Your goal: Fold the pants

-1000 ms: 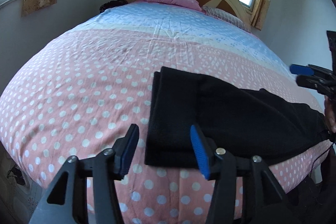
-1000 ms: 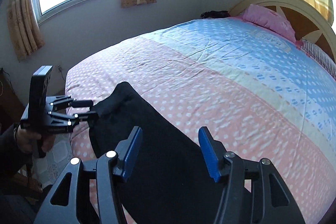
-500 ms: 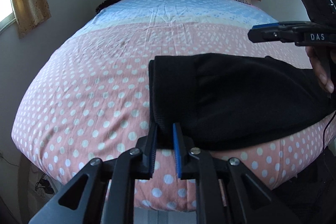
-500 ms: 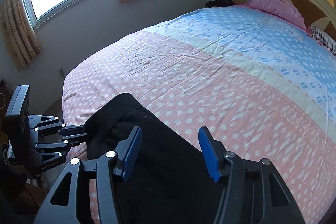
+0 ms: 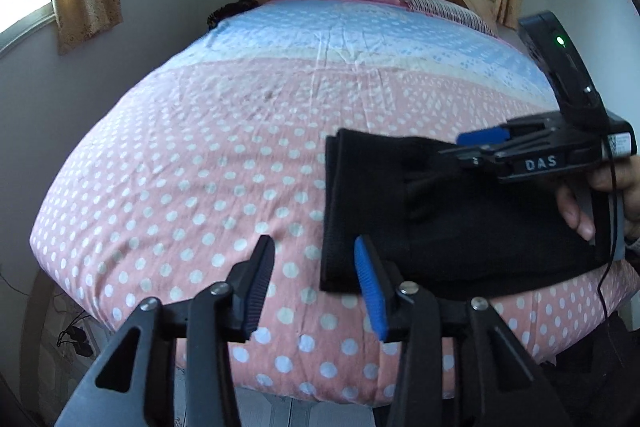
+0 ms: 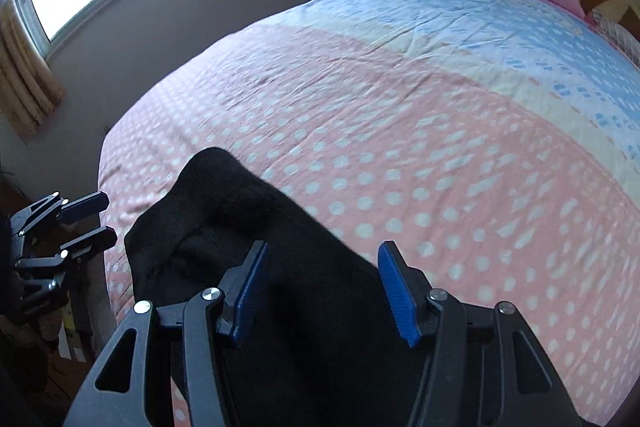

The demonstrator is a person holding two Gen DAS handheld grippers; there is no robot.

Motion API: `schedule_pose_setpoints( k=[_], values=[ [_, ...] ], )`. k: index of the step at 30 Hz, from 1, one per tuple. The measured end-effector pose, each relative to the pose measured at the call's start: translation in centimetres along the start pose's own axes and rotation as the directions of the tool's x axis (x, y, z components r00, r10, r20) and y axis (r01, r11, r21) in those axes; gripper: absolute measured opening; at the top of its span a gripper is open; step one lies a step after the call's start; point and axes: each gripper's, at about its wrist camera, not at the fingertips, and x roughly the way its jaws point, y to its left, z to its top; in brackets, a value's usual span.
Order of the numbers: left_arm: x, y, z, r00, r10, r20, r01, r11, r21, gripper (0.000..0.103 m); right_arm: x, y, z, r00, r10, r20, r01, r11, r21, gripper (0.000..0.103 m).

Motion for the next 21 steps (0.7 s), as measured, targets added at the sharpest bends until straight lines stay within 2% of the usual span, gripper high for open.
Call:
schedule_pose_setpoints(
  k=[2, 4, 7, 9, 11, 12, 13, 16, 18, 19, 20, 21],
  values=[
    [-1.0, -0.3, 0.5, 0.999, -0.008, 0.034, 0.008, 1.000, -0.006, 0.049, -2.4, -2.6, -0.5, 0.999, -0.012, 0.031, 0.011, 0.999, 0.053, 0.057],
    [-1.6, -1.4, 0.8, 0.997, -0.054, 0.052, 0.055, 0.998, -0.010, 0.049, -4.3, -5.9, -1.1, 0.998, -0.038, 0.043, 0.032, 0.991, 0.127, 0.057],
    [-2.0, -4.8, 1.4, 0.993, -0.093, 0.066, 0.090, 0.994, 0.056, 0.053, -5.2, -10.0, -2.2, 0.998, -0.062, 0.007, 0.059, 0.967, 0.246, 0.057],
    [-2.2, -7.6, 1.5, 0.989, -0.132, 0.072, 0.123, 0.985, 0.118, 0.058, -4.9, -11.4, -2.8, 1.000, -0.027, -0.010, 0.028, 0.951, 0.309, 0.055],
    [-1.7, -10.1, 1.6, 0.981, -0.188, 0.049, 0.178, 0.972, 0.154, 0.061, -4.1, -12.1, -3.3, 0.999, 0.043, -0.024, -0.032, 0.932, 0.360, 0.039],
    [-1.1, -11.4, 1.6, 0.978, -0.205, 0.032, 0.197, 0.966, 0.167, 0.061, -3.6, -12.3, -3.5, 0.997, 0.078, -0.028, -0.061, 0.921, 0.385, 0.035],
    [-0.5, -12.7, 1.4, 0.978, -0.209, 0.011, 0.203, 0.962, 0.183, 0.061, -3.2, -12.3, -3.6, 0.995, 0.101, -0.029, -0.081, 0.911, 0.404, 0.031],
    [1.1, -15.4, 0.8, 0.979, -0.202, -0.041, 0.206, 0.952, 0.228, 0.061, -1.8, -12.2, -3.8, 0.984, 0.170, -0.052, -0.128, 0.883, 0.451, 0.031],
    [2.1, -16.3, 0.4, 0.983, -0.164, -0.079, 0.179, 0.955, 0.238, 0.061, -0.9, -12.3, -4.4, 0.979, 0.192, -0.065, -0.139, 0.869, 0.474, 0.031],
    [2.6, -16.6, 0.2, 0.983, -0.156, -0.099, 0.176, 0.955, 0.240, 0.061, -0.7, -12.4, -4.6, 0.979, 0.198, -0.055, -0.148, 0.864, 0.482, 0.028],
    [3.2, -16.7, 0.0, 0.981, -0.149, -0.125, 0.175, 0.955, 0.239, 0.061, -0.5, -12.5, -4.7, 0.976, 0.212, -0.048, -0.162, 0.858, 0.487, 0.018],
    [3.4, -16.7, -0.2, 0.981, -0.148, -0.124, 0.175, 0.956, 0.236, 0.063, -0.4, -12.5, -4.7, 0.970, 0.239, -0.037, -0.190, 0.846, 0.498, 0.013]
  ],
)
